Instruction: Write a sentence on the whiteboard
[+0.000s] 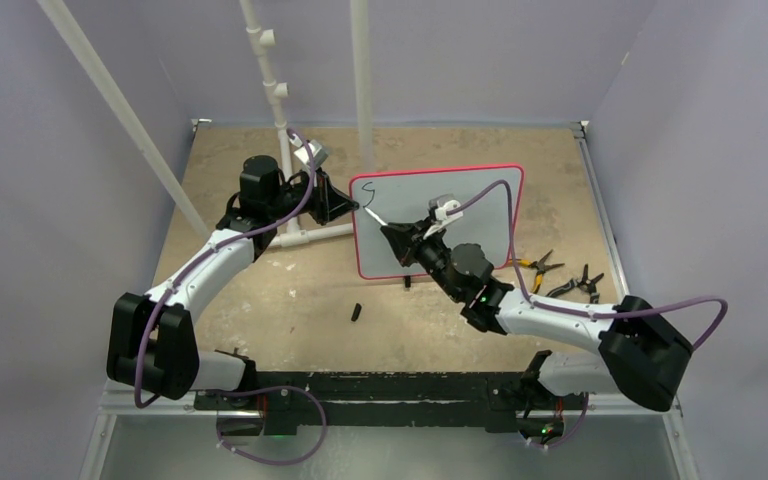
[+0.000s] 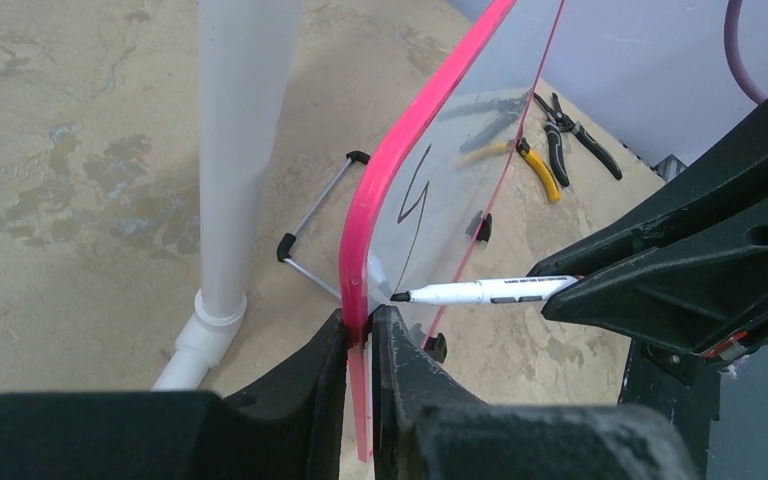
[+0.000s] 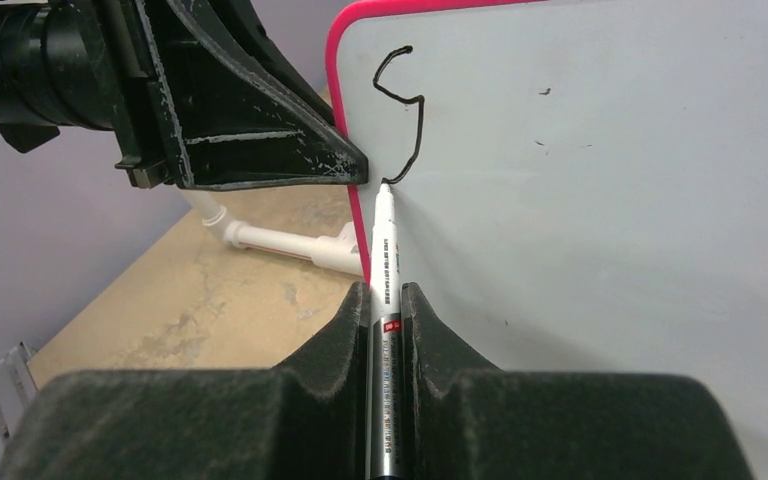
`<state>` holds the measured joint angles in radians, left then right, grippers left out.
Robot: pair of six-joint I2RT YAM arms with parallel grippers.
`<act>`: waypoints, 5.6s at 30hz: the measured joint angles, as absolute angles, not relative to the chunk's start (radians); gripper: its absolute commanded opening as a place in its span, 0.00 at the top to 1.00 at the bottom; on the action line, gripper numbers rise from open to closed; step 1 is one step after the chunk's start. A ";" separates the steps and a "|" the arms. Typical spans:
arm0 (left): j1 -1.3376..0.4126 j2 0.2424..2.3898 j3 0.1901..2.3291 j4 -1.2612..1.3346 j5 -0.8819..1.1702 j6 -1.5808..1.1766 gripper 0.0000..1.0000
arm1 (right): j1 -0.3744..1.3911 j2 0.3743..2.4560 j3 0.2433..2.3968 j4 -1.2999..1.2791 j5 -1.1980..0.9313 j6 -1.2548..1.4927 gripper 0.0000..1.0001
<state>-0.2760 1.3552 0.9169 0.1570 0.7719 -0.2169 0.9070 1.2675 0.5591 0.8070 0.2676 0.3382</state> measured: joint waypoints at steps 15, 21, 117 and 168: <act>-0.278 1.348 0.917 0.149 0.773 -0.217 1.00 | 0.918 1.134 0.530 0.824 0.356 0.333 1.00; -0.278 1.348 0.917 0.149 0.773 -0.217 1.00 | 0.918 1.157 0.530 0.819 0.373 0.332 1.00; -0.278 1.345 0.916 0.141 0.752 -0.216 1.00 | 0.928 1.165 0.577 0.657 0.422 0.344 1.00; -0.278 1.342 0.912 0.142 0.759 -0.216 1.00 | 0.928 1.115 0.561 0.642 0.470 0.302 1.00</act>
<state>-0.2779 1.3418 0.9123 0.1421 0.7586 -0.2161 0.9276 1.1149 0.5606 0.6418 0.4698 0.3023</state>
